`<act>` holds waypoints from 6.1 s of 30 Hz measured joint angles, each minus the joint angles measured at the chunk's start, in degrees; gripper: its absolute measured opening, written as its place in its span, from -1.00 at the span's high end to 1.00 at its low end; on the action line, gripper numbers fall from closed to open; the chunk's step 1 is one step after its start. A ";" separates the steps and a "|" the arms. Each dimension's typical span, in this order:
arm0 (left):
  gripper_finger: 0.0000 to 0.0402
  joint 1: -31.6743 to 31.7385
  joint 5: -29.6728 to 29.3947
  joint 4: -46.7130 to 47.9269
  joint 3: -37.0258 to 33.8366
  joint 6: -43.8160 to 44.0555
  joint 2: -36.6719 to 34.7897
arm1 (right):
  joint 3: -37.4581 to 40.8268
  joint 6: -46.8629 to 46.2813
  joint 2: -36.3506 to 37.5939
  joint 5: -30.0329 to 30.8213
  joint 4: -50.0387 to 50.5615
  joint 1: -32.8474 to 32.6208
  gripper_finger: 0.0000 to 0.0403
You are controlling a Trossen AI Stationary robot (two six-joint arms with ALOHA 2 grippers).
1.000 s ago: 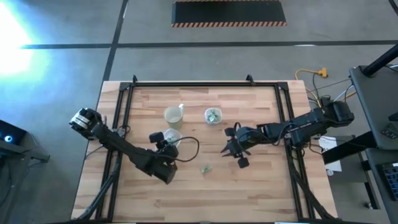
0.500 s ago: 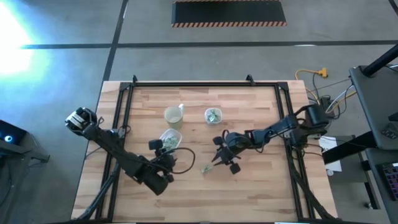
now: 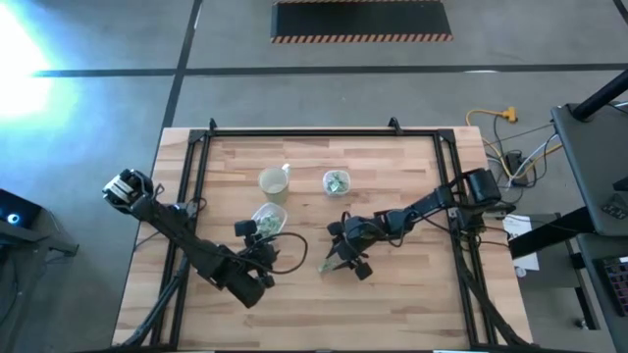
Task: Pick and place items into bin
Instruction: Put the stevia packet into the top transparent bin, then return to Home Position
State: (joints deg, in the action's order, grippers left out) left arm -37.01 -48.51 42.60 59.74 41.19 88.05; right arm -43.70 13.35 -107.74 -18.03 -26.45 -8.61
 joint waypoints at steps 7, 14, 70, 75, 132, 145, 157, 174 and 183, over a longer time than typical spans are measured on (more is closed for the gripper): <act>0.28 0.00 -0.01 -0.10 -0.10 -0.03 0.00 | 0.02 -0.07 -0.43 3.03 0.18 0.14 0.04; 0.28 0.00 -0.05 -0.11 -0.10 -0.05 0.00 | 0.02 -0.26 -1.73 3.00 0.06 0.12 0.03; 0.28 0.06 -0.17 -0.28 -0.21 -1.39 0.00 | -1.19 7.15 16.40 28.46 21.85 1.09 0.94; 0.28 0.15 -0.24 -0.48 -0.26 -1.67 0.00 | -1.01 4.41 22.15 39.01 23.72 4.03 0.94; 0.28 0.25 -1.51 -3.48 -0.98 -4.59 0.00 | -2.78 7.67 12.66 32.66 20.51 19.25 0.84; 0.28 0.25 -1.49 -5.13 -1.07 -4.65 0.00 | -2.80 6.71 13.78 39.34 20.65 19.13 0.30; 0.28 1.10 -9.00 -9.09 0.29 -16.39 -0.79 | -2.54 2.79 30.88 40.62 31.32 13.91 0.30; 0.28 8.60 -10.60 -32.56 -10.45 -40.39 -17.69 | 11.44 2.75 62.20 32.93 31.86 8.34 0.31; 0.28 15.72 15.09 -63.75 -26.23 -62.45 -29.62 | 14.97 4.41 73.71 19.43 31.81 8.34 0.34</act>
State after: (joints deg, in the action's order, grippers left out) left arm -21.29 -33.42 -21.15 33.52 -21.26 58.43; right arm -28.72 17.75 -34.04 1.40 5.37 -0.27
